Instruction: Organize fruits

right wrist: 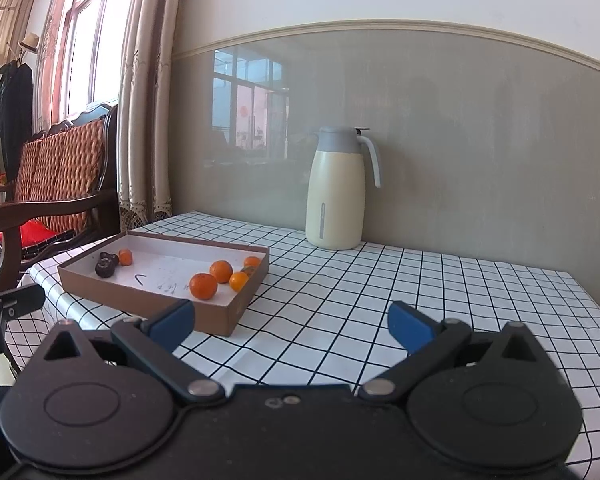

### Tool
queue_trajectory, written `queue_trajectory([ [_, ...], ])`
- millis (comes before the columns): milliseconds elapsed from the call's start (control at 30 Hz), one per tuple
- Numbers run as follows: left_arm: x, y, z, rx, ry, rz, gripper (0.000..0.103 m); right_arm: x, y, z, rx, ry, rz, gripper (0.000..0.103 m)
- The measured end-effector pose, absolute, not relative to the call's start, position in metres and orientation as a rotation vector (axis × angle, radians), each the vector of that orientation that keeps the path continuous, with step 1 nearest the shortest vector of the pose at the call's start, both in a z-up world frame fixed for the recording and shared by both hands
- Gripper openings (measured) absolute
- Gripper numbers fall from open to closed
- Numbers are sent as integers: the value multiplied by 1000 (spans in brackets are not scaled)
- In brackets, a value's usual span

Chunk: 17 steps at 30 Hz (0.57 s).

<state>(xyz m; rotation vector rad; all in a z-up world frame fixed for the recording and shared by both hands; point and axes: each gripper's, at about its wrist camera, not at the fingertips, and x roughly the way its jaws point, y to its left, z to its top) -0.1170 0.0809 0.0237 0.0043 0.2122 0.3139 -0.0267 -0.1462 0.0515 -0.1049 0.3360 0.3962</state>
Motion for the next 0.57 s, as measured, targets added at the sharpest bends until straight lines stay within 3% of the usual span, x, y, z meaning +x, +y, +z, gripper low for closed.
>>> queue_trajectory([
  [567, -118, 81, 24, -1, 196, 320, 103, -26, -147, 52, -104, 336, 396, 97],
])
